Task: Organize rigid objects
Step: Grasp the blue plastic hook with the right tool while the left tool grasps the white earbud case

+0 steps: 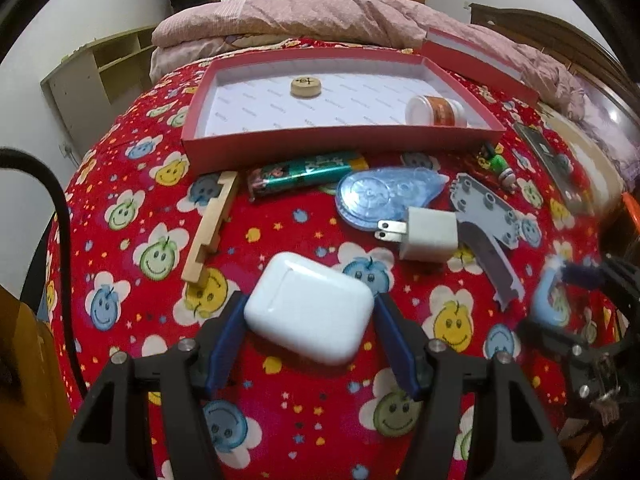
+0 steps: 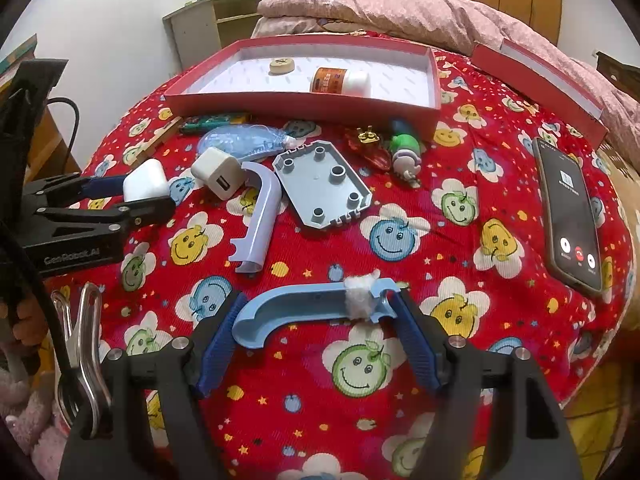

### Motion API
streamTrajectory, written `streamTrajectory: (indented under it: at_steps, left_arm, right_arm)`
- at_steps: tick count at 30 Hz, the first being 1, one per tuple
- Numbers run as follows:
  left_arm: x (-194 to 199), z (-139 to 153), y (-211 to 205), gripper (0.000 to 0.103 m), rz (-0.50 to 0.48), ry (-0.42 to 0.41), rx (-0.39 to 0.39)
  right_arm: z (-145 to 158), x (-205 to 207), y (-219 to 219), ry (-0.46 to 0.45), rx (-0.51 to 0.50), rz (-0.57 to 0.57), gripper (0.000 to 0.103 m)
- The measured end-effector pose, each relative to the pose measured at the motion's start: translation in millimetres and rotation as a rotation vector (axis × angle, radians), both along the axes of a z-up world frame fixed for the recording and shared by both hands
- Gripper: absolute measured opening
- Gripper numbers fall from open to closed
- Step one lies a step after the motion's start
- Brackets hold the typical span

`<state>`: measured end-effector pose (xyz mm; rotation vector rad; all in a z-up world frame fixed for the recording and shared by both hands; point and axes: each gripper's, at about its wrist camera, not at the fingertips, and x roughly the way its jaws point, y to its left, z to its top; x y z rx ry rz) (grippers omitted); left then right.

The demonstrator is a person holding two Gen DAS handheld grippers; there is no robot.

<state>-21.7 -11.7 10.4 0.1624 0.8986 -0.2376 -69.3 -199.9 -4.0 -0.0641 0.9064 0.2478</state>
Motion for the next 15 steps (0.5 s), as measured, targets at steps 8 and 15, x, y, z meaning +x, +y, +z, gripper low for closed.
streamTrajectory:
  at_steps: [8,15]
  left_arm:
    - [-3.8,-1.2,1.6,0.068,-0.012,-0.017,-0.001]
    - [-9.2,-0.2,1.1,0.065,-0.014,-0.022,-0.007]
  right_arm:
    - [0.2,-0.8,0.6,-0.004,0.002,-0.001,0.075]
    - [0.7,-1.4,-0.2,-0.006,0.0,-0.001,0.075]
